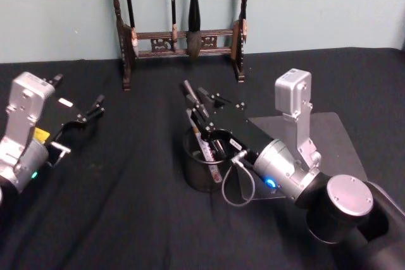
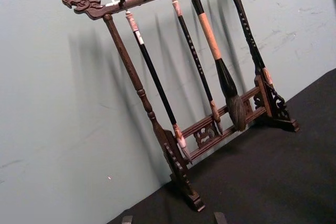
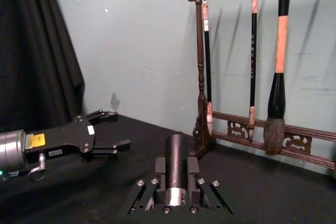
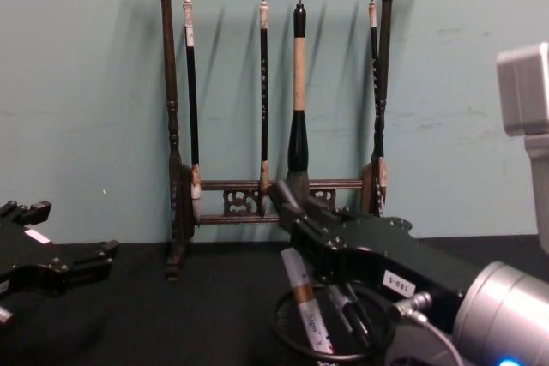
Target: Pick up the water-based marker from the table and place it into the pen holder.
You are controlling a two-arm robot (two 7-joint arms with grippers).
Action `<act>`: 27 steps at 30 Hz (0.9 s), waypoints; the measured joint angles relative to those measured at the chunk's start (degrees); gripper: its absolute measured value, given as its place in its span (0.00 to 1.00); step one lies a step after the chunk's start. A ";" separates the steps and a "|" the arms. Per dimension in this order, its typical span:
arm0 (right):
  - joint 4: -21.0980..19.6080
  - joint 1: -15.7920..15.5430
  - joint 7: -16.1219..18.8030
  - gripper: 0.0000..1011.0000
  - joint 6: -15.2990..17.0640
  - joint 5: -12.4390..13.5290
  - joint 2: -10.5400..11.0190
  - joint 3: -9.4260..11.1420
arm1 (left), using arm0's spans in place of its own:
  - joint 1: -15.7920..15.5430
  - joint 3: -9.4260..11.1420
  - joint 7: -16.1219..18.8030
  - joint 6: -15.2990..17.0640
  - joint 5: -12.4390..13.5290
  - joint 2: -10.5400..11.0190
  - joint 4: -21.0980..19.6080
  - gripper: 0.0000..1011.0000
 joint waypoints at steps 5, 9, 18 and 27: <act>-0.16 -0.20 -0.21 0.24 0.22 -0.48 0.13 -0.17 | 0.00 0.00 0.00 0.00 0.00 0.00 0.00 0.99; -0.26 -0.25 -0.38 0.24 0.26 -0.78 0.21 -0.24 | 0.00 0.00 0.00 0.00 0.00 0.00 0.00 0.99; -0.30 -0.25 -0.34 0.24 0.26 -0.73 0.18 -0.21 | 0.00 0.00 0.00 0.00 0.00 0.00 0.00 0.99; -0.31 -0.25 -0.28 0.40 0.25 -0.65 0.15 -0.16 | 0.00 0.00 0.00 0.00 0.00 0.00 0.00 0.99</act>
